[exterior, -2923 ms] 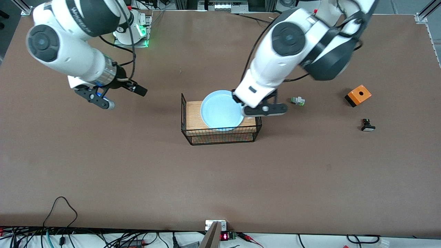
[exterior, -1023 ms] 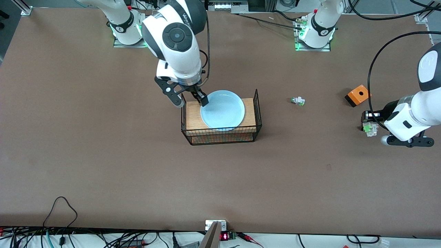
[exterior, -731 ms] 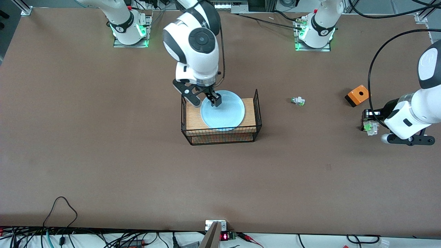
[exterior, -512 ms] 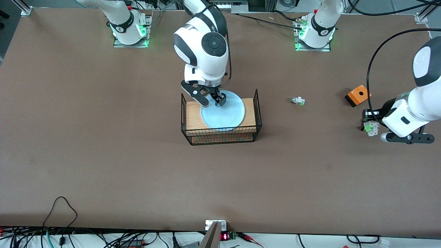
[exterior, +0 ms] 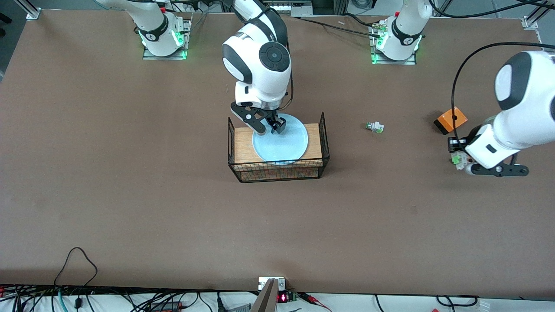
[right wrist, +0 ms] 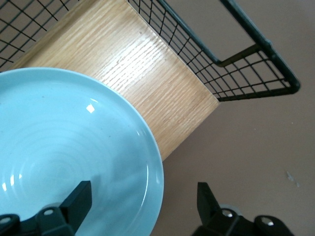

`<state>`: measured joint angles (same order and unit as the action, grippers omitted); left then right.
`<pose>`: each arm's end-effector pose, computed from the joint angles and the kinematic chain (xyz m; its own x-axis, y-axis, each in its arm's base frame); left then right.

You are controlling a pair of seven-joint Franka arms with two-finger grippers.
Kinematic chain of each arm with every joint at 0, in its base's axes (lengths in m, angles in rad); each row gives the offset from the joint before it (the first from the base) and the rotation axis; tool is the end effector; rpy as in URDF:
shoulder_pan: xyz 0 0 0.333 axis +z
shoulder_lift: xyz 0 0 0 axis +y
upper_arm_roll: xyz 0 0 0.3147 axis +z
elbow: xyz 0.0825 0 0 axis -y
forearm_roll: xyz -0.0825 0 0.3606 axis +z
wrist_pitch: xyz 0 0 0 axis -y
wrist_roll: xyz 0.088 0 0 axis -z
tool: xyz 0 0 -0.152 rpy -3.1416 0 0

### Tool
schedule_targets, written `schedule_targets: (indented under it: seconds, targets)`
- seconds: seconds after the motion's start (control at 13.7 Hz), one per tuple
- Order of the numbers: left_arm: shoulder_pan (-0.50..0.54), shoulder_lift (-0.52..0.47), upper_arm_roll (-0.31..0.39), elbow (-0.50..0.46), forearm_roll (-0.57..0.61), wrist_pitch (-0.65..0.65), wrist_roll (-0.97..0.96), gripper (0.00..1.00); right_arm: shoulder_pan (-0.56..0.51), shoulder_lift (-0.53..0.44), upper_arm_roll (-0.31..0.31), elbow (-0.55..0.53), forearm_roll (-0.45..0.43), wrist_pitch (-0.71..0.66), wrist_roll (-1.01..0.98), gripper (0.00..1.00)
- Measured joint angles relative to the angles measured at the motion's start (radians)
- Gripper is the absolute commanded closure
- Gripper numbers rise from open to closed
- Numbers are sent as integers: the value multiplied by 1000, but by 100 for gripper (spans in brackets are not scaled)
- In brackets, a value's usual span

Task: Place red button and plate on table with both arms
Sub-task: 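Carry the button toward the orange box while the right gripper lowers, then grip the plate rim with the right gripper while the left gripper lowers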

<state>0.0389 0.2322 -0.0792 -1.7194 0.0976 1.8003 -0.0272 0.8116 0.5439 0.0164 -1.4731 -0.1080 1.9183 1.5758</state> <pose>0.5825 -0.0085 0.4000 0.9883 -0.0355 -0.1486 -0.0473 -0.9960 -0.0764 0.4613 0.4822 0.3190 0.7596 -0.6443 0.0893 -0.6504 -0.7530 0.0995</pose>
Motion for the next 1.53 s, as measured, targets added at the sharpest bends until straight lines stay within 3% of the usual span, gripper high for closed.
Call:
schedule_targets:
  seconds: [0.22, 0.51, 0.58, 0.88, 1.1, 1.53]
  targets:
    - [-6, -40, 17, -141, 0, 101, -1, 100, 16, 14, 0, 0, -3, -1, 0, 14]
    - [1, -49, 44, -241, -16, 136, -1, 100, 25, 27, 0, 0, -17, -2, 0, 16]
    - [3, -45, 45, -270, -20, 162, 0, 100, 25, 27, 0, 0, -19, -2, 0, 21]
    - [5, -32, 47, -427, -23, 337, 0, 100, 27, 27, 0, 3, -20, -2, -1, 71]
    - [5, -9, 48, -468, -23, 359, 0, 100, 34, 26, 1, 5, -15, -18, -1, 100]
    - [9, 118, 48, -476, -30, 386, 0, 96, 56, 24, 1, 7, 51, -27, 1, 100]
